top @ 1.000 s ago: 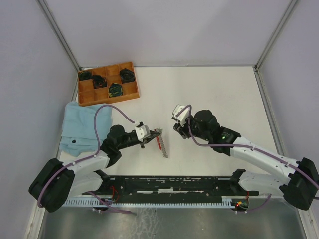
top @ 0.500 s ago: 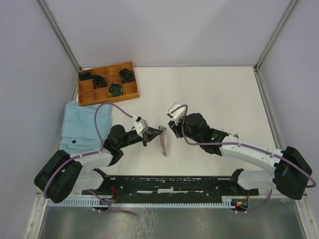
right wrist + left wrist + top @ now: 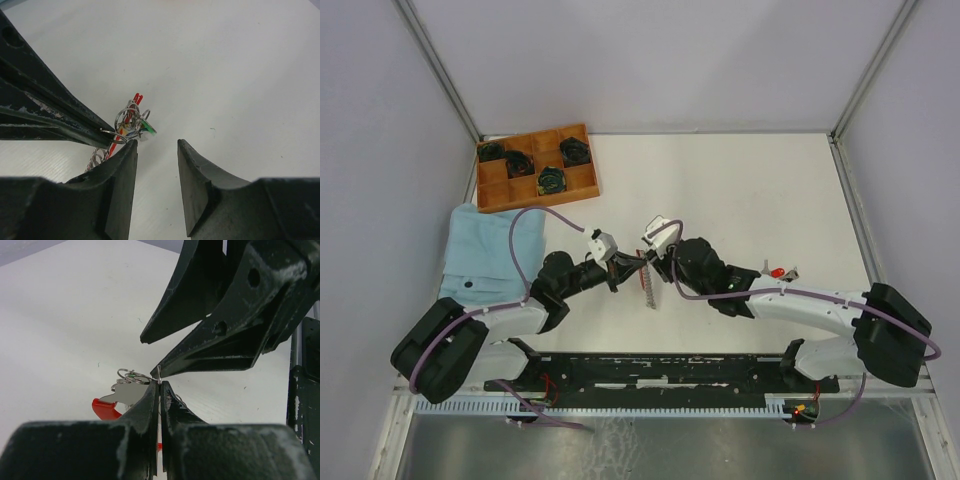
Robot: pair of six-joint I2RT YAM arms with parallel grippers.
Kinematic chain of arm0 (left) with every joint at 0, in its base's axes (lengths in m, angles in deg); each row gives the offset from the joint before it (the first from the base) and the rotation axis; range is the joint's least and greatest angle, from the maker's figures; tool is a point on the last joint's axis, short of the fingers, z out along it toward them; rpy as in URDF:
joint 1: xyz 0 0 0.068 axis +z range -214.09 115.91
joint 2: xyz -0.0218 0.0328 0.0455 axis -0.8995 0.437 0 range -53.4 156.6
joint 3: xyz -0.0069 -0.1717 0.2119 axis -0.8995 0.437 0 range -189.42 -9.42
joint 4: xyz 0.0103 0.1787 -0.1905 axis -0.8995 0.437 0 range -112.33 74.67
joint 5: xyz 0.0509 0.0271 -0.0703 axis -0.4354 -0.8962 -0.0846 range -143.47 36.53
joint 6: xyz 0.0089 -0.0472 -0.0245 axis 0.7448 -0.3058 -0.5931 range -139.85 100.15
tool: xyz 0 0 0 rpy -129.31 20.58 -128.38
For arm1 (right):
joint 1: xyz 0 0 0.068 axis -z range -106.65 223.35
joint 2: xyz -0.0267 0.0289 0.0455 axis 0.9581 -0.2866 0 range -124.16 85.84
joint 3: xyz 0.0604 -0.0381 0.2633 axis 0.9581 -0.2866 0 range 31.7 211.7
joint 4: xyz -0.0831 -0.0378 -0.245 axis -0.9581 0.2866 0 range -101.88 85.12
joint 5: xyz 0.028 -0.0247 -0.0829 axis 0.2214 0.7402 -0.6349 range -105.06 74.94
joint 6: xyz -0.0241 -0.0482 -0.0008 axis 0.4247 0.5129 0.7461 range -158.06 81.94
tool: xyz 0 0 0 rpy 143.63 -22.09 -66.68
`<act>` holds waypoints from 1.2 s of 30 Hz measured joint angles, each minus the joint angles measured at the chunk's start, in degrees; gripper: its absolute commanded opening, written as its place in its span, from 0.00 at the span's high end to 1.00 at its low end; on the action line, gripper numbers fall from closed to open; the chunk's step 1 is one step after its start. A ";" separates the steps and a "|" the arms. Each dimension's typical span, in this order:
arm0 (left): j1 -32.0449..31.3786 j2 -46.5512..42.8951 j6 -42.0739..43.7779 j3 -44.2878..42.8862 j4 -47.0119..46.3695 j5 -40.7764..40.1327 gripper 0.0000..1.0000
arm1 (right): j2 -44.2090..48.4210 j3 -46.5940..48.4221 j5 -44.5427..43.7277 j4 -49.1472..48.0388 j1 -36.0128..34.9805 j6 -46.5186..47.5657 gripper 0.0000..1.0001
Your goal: Put the keys on the keyring
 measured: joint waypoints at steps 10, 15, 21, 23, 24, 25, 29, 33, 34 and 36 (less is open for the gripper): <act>-0.72 0.74 -0.98 -0.50 -0.37 -1.57 0.97 | -2.97 0.61 -1.97 -0.02 -2.29 0.42 0.54; -0.83 0.24 -0.94 -0.61 1.01 -3.54 0.97 | -2.82 1.33 -3.72 0.96 -2.64 1.36 0.53; -1.18 -2.05 -0.94 -0.63 3.06 -6.88 0.97 | 2.12 0.52 -3.85 2.19 -2.25 2.45 0.57; -1.20 -2.05 -0.96 -0.63 3.26 -7.45 0.97 | 4.17 -0.17 -3.10 1.11 -1.88 2.47 0.59; -1.20 -2.05 -0.98 -0.63 3.32 -7.58 0.97 | 4.68 -0.31 -2.75 0.37 -1.79 2.54 0.60; -1.20 -2.05 -0.98 -0.63 3.39 -7.67 0.97 | 4.72 -0.33 -2.47 -0.39 -1.68 2.62 0.61; -1.20 -2.05 -1.38 -0.63 3.50 -8.76 0.97 | 3.37 -0.52 -1.01 -3.69 -1.51 2.86 0.64; -1.20 -2.16 -2.25 -0.63 3.69 -9.53 0.97 | 0.85 -0.55 0.94 -6.29 -1.44 2.84 0.65; -1.20 -2.21 -2.38 -0.63 3.74 -9.62 0.97 | 0.48 -0.55 1.25 -6.58 -1.44 2.84 0.65; -1.20 -2.32 -2.95 -0.63 3.89 -10.03 0.97 | -0.33 -0.55 1.92 -7.32 -1.36 2.82 0.66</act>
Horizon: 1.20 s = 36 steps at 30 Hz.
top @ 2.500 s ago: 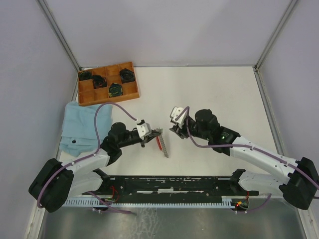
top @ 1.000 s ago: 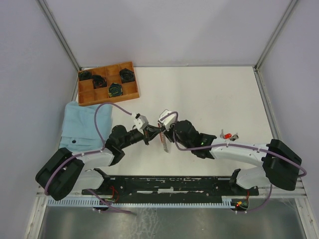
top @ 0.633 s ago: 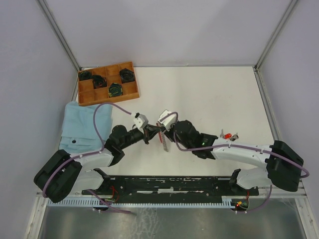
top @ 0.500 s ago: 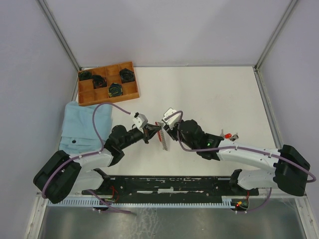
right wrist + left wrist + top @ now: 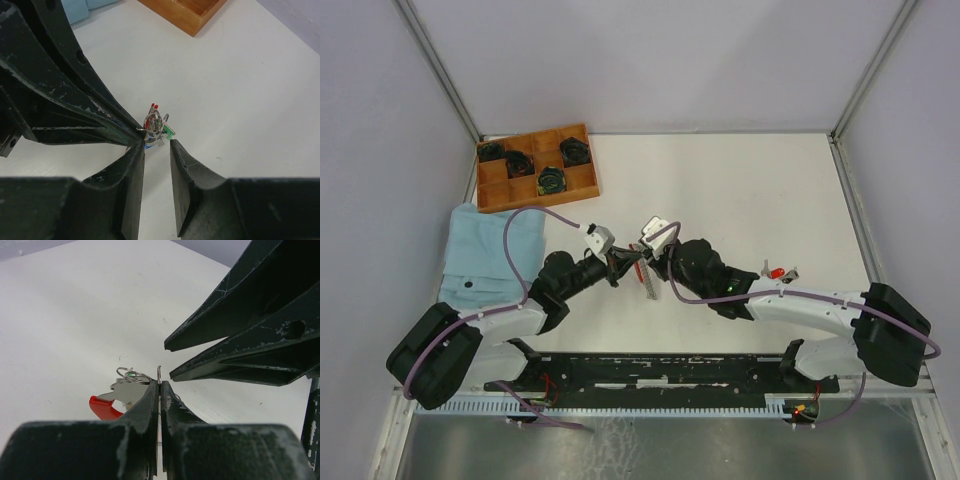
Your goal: Put the keys on the keyring
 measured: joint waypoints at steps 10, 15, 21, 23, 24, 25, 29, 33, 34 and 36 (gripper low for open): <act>0.15 -0.02 -1.20 0.00 0.22 -0.63 0.97 | -2.73 0.00 0.87 -3.41 0.72 0.04 0.71; 0.00 -0.52 -2.64 0.00 0.37 -0.17 0.97 | -4.04 -0.33 1.33 -5.46 1.36 0.07 0.71; 0.00 -1.20 -2.97 0.00 1.33 -1.01 0.97 | -3.10 -0.33 1.55 -3.91 1.49 -0.07 0.62; -0.09 -1.66 -2.97 0.00 1.99 -2.16 0.97 | -0.76 -0.33 1.38 -0.15 1.51 -0.20 0.60; -0.04 -1.88 -2.95 0.00 2.23 -2.80 0.97 | 0.81 -0.33 1.05 2.16 1.51 -0.48 0.59; 0.04 -2.03 -2.97 0.00 2.51 -3.37 0.97 | 2.16 -0.31 0.70 4.04 1.53 -0.74 0.57; 0.81 -3.02 -2.93 0.00 4.68 -5.05 0.97 | 7.87 0.15 -2.19 14.21 2.08 -3.39 0.51; 1.25 -4.85 -2.82 0.42 6.05 -6.80 0.97 | 9.94 2.25 -7.39 26.47 3.43 -8.74 0.49; 1.25 -5.33 -2.80 0.76 6.05 -7.13 0.97 | 9.99 2.45 -8.22 28.11 3.69 -9.55 0.49; 1.25 -6.21 -2.71 1.57 6.08 -7.91 0.97 | 9.99 2.97 -10.62 33.79 5.01 -12.55 0.48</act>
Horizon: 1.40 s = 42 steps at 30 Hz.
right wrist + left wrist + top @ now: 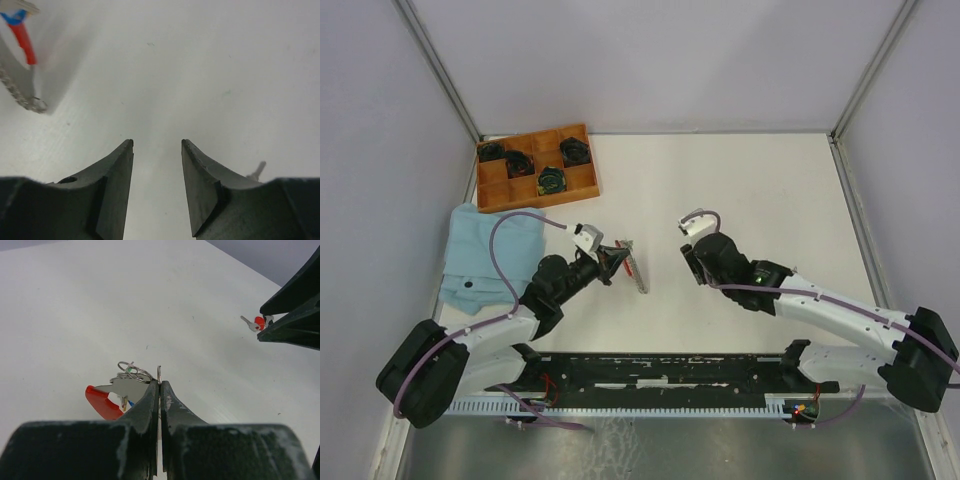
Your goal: Put the keys on the keyring
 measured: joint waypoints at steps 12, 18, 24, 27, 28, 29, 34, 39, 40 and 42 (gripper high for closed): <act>0.00 -1.16 0.96 1.11 0.44 -0.94 0.97 | -0.20 0.87 -3.85 19.39 15.54 -13.03 0.45; 0.00 -1.22 1.40 1.11 0.61 -0.81 0.97 | -0.20 0.52 -1.36 21.92 27.23 -14.49 0.49; 0.00 -1.46 2.64 1.11 0.94 -0.72 0.97 | -0.63 -1.75 5.77 20.24 38.45 -14.53 0.57; 0.00 -1.46 2.93 1.11 0.98 -0.50 0.97 | -2.21 -2.89 10.19 18.86 43.41 -14.51 0.63; 0.00 -1.46 2.97 1.11 0.98 -0.42 0.97 | -2.82 -2.97 11.28 18.69 44.57 -14.43 0.65; 0.00 -1.49 2.99 1.11 1.01 -0.35 0.97 | -3.63 -2.99 12.83 18.45 45.99 -14.38 0.66; 0.00 -1.49 2.99 1.11 1.03 0.11 0.97 | -7.04 -3.08 19.15 17.11 52.00 -14.21 0.67; 0.00 -1.49 2.99 1.11 1.03 0.15 0.97 | -10.21 -3.08 22.56 16.83 54.64 -13.86 0.68; 0.00 -1.49 2.99 1.11 1.03 0.15 0.97 | -10.91 -3.08 23.23 16.79 54.86 -13.75 0.68; 0.00 -1.49 2.99 1.11 1.03 0.17 0.97 | -12.20 -3.08 24.13 16.79 54.90 -13.51 0.68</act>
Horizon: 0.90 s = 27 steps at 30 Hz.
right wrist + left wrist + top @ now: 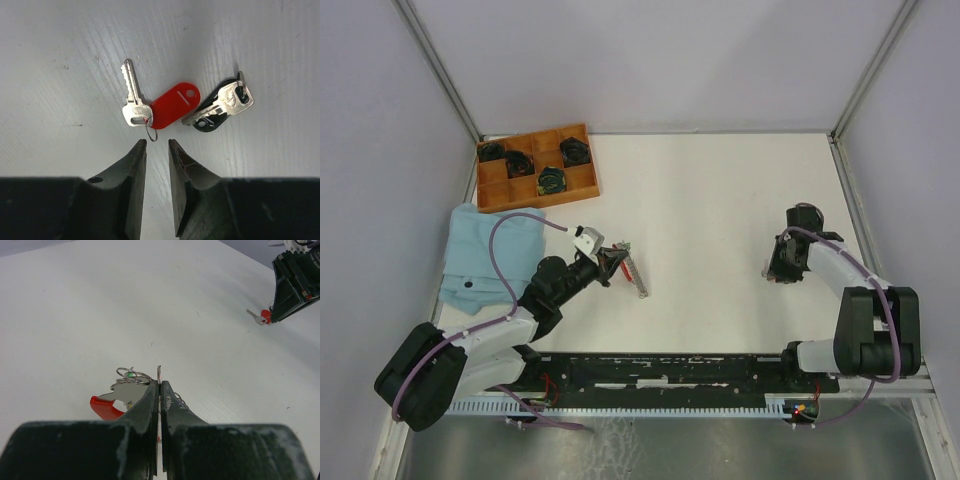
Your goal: Put the keys on the keyring
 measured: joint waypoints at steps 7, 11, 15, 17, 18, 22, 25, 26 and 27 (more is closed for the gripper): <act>0.00 0.00 0.00 0.00 0.00 0.17 0.97 | -3.06 0.35 2.19 0.00 0.07 0.83 0.72; 0.00 0.00 0.00 0.00 -0.02 0.24 0.97 | -4.20 1.20 2.43 0.00 0.22 1.18 0.74; 0.00 0.00 0.00 0.00 -0.02 0.35 0.97 | -4.46 2.03 2.40 0.00 0.28 1.49 0.78; 0.00 0.00 0.00 0.00 -0.02 0.37 0.97 | -4.81 2.40 2.40 0.00 0.31 1.62 0.83; 0.00 0.00 0.00 0.00 -0.02 0.37 0.97 | -4.98 2.49 2.40 0.00 0.33 1.68 0.86; 0.00 0.00 0.00 0.00 -0.02 0.37 0.97 | -5.16 2.60 2.45 0.00 0.33 2.16 0.97; 0.00 0.00 0.00 0.00 -0.02 0.37 0.97 | -4.98 2.60 2.47 0.02 0.31 2.49 0.99; 0.00 0.00 0.00 0.00 -0.02 0.37 0.97 | -4.74 2.60 2.62 0.07 0.31 2.51 0.99; 0.00 0.00 0.00 0.00 -0.02 0.37 0.97 | -4.42 2.60 2.71 0.15 0.20 2.56 0.99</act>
